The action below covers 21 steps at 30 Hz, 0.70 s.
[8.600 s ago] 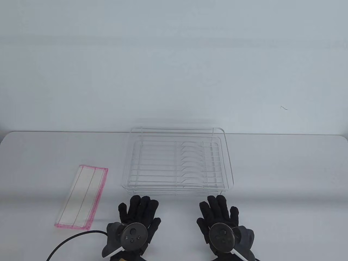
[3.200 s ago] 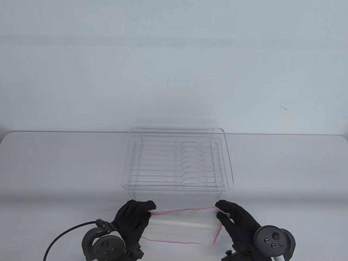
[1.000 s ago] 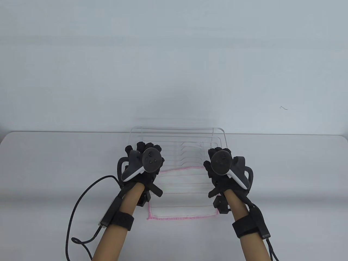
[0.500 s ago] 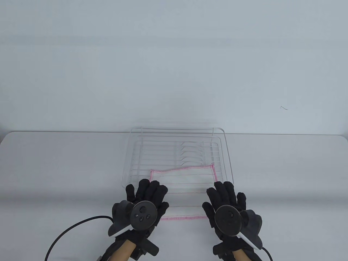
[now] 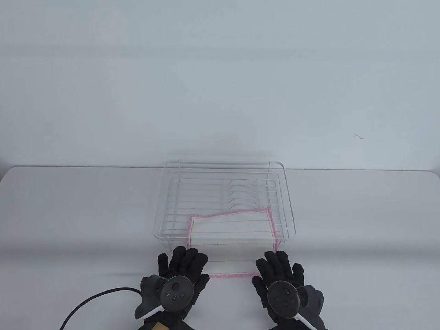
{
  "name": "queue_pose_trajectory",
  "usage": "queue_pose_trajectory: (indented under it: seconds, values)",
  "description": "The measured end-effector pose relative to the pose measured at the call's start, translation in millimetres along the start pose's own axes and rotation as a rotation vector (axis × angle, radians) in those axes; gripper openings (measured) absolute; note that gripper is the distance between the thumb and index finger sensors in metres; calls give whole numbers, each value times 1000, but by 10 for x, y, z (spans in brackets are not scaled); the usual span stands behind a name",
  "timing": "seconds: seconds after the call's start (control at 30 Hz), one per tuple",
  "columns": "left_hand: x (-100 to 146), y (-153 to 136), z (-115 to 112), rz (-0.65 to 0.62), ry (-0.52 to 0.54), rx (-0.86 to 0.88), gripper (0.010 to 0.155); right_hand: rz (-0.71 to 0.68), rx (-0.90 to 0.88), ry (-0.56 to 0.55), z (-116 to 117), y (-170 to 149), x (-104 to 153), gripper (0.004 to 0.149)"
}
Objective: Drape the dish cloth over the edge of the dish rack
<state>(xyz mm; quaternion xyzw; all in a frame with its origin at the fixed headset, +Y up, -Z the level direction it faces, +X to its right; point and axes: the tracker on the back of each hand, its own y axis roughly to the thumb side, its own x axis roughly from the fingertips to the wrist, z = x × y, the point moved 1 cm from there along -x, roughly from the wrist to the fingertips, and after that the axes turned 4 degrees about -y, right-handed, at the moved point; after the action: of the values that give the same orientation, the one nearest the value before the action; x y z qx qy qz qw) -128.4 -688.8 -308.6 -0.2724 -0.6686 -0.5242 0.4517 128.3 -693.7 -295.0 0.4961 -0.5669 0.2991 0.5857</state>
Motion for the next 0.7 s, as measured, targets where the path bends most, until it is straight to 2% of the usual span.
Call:
queue_pose_trajectory:
  seconds: [0.7]
  values:
    - [0,4,-7,-9,-14,25,57,10,-20,38,-18,-35,22,54]
